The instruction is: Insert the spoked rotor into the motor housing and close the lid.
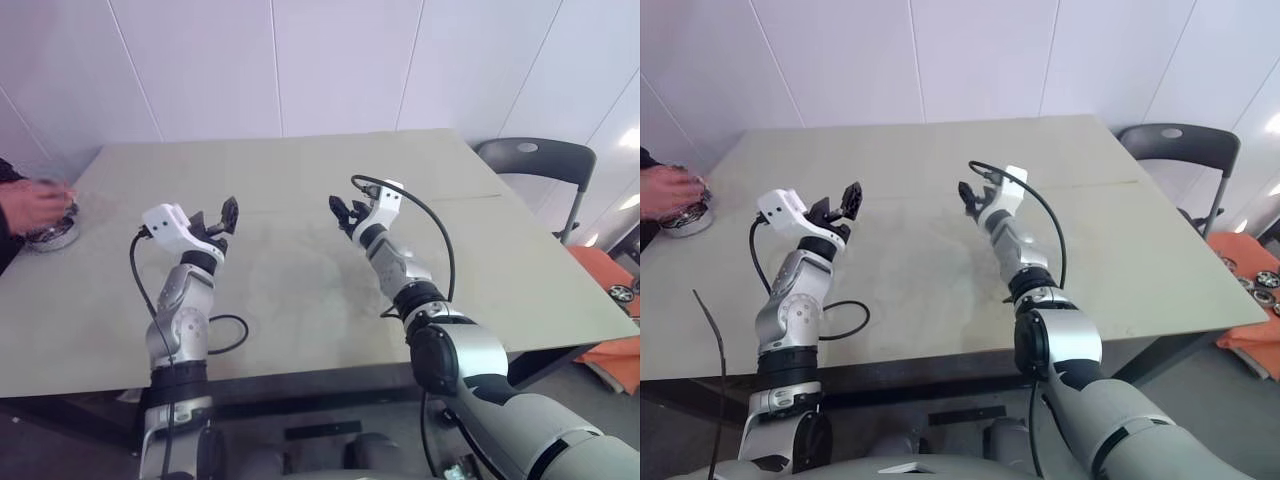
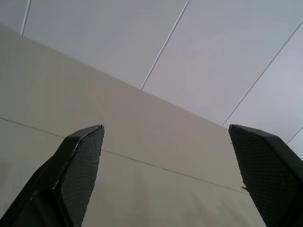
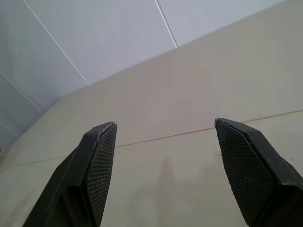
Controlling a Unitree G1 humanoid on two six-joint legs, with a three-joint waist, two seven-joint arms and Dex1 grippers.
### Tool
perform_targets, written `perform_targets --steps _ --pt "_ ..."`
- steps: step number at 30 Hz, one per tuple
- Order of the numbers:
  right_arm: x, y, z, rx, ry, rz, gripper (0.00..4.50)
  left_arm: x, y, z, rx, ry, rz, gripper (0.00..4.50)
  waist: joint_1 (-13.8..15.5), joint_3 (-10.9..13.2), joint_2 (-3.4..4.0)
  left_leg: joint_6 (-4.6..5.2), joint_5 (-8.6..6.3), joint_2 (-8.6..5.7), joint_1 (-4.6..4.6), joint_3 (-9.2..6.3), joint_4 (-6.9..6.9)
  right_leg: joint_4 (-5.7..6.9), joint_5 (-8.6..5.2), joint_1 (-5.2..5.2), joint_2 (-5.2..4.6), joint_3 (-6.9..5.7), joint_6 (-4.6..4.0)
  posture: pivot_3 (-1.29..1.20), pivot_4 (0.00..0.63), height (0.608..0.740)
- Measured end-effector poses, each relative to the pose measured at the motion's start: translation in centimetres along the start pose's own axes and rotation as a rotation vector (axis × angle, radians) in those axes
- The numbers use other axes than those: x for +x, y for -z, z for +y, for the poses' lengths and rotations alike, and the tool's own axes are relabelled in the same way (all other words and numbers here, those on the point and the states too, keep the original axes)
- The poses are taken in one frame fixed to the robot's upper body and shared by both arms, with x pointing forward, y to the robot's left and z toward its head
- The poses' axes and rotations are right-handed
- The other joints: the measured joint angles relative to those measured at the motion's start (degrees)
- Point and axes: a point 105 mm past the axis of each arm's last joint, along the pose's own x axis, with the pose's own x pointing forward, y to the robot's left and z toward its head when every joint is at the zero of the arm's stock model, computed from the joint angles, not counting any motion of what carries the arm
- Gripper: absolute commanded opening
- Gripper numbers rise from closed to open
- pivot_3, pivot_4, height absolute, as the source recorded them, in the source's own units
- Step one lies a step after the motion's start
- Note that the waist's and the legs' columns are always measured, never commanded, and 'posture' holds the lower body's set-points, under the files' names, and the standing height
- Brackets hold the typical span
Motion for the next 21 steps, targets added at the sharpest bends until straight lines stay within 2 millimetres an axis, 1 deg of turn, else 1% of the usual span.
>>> perform_targets --steps 10,17,21 --pt "0.0 -0.1 0.0 -0.002 -0.009 -0.001 3.46 0.0 -0.1 0.0 0.001 -0.001 -0.004 4.48 0.0 0.0 0.0 0.0 0.0 0.0 0.0 0.0 0.0 0.0 0.0 0.0 0.0 0.0 0.0 0.0 0.0 0.74" --pt "-0.3 -0.9 -1.1 -0.021 0.008 -0.013 3.46 0.1 -0.2 -0.1 0.002 0.004 -0.007 4.48 0.01 0.0 0.0 0.0 0.0 0.0 0.0 0.0 0.0 0.0 0.0 0.0 0.0 0.0 0.0 0.0 0.0 0.74" --pt "-0.3 -0.8 -1.0 -0.019 0.008 -0.011 3.46 0.3 -0.2 -0.5 0.001 0.024 -0.005 4.48 -0.05 0.0 0.0 0.0 0.0 0.0 0.01 0.0 0.0 0.0 0.0 0.0 0.01 0.0 0.0 0.0 0.0 0.74"
